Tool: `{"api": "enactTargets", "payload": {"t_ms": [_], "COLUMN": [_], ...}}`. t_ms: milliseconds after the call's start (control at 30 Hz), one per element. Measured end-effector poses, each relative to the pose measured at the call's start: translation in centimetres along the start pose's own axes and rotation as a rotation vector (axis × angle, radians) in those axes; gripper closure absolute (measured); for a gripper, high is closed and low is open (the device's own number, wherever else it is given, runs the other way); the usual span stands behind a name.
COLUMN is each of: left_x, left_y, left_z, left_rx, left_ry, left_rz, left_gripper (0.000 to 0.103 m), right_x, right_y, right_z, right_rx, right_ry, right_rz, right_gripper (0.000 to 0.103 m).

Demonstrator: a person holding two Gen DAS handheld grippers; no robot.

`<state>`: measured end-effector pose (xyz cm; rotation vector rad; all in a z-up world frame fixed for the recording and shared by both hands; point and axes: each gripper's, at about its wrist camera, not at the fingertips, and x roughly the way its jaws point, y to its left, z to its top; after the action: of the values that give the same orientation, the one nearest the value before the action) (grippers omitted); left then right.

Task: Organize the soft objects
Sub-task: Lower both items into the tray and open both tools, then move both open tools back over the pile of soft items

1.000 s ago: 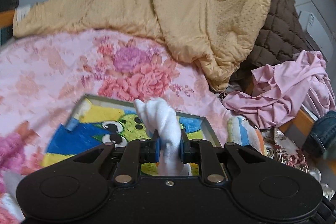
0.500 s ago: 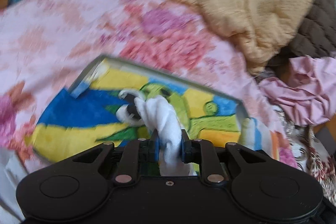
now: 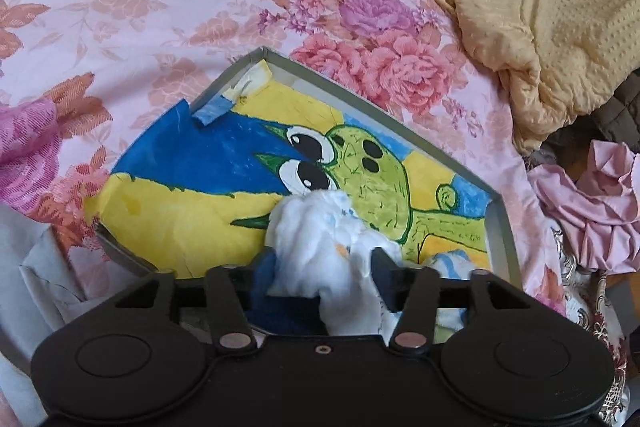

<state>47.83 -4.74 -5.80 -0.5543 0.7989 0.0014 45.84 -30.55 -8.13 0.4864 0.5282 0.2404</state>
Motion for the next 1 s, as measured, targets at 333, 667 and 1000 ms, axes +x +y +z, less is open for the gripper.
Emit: {"api": "enactTargets", "payload": {"t_ms": [333, 667, 1000], "left_x": [-4.5, -12.0, -19.1], "left_y": [-0.6, 0.8, 2.7], "left_z": [0.1, -0.8, -4.2], "left_rx": [0.074, 0.088, 0.177], "left_ry": [-0.112, -0.195, -0.273], "left_rz": [0.014, -0.041, -0.055], "left_gripper": [0.017, 0.006, 0.001], "right_x": [-3.3, -10.3, -16.8], "right_y": [2.6, 6.7, 9.6], "right_z": [0.8, 1.1, -2.7], "right_rx": [-0.103, -0.217, -0.363], "right_ry": [-0.036, -0.115, -0.203], "right_rz": [-0.062, -0.100, -0.135], "right_gripper": [0.020, 0.000, 0.000]}}
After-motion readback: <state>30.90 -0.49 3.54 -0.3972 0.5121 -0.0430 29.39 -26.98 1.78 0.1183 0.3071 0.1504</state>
